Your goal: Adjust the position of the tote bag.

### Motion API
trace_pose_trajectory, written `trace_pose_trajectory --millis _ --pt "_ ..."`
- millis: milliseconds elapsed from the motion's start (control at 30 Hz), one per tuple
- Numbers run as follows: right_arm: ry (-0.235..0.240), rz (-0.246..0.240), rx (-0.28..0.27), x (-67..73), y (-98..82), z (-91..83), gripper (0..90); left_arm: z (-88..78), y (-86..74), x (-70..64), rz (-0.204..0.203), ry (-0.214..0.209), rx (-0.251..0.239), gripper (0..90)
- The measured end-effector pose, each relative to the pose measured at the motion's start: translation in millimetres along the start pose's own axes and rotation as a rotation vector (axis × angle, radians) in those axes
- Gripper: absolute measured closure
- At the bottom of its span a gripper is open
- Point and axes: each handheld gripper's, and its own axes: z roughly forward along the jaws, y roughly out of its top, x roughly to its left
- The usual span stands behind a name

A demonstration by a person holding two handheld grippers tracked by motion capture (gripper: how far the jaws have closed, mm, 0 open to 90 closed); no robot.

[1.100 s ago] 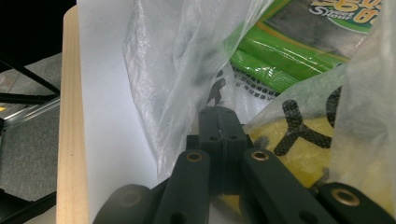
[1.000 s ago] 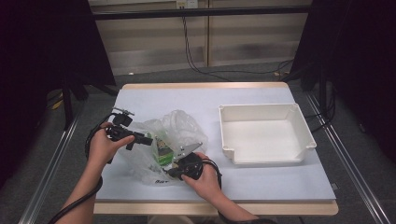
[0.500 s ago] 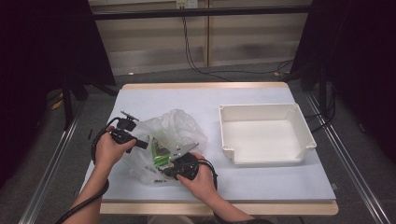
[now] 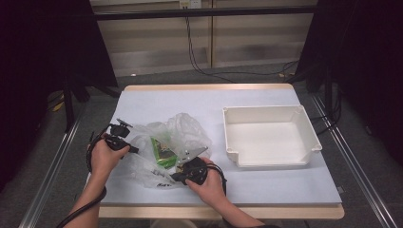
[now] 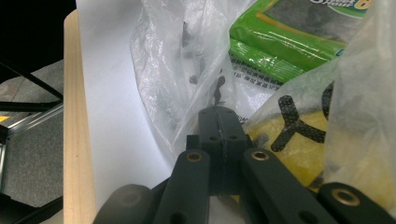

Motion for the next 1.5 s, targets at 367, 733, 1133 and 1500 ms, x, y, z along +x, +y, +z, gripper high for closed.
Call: trace_pose_trajectory --millis 367,733,1133,1500 --pt "-0.015 -0.011 -0.009 1.9 3.0 2.7 90.0 -19.3 7.1 -10.7 0.057 -0.119 -0.112 67.4" --pt "-0.016 -0.011 -0.001 4.5 3.6 3.2 90.0 -35.8 3.4 -31.7 0.066 -0.110 -0.148 56.3" --pt "-0.019 0.003 -0.005 4.5 4.0 6.2 89.7 -38.5 -13.4 -52.2 0.062 -0.117 -0.246 61.5" --pt "-0.027 -0.004 -0.004 9.9 6.7 11.2 89.5 -34.2 -28.5 -75.7 0.060 -0.077 -0.251 60.5"
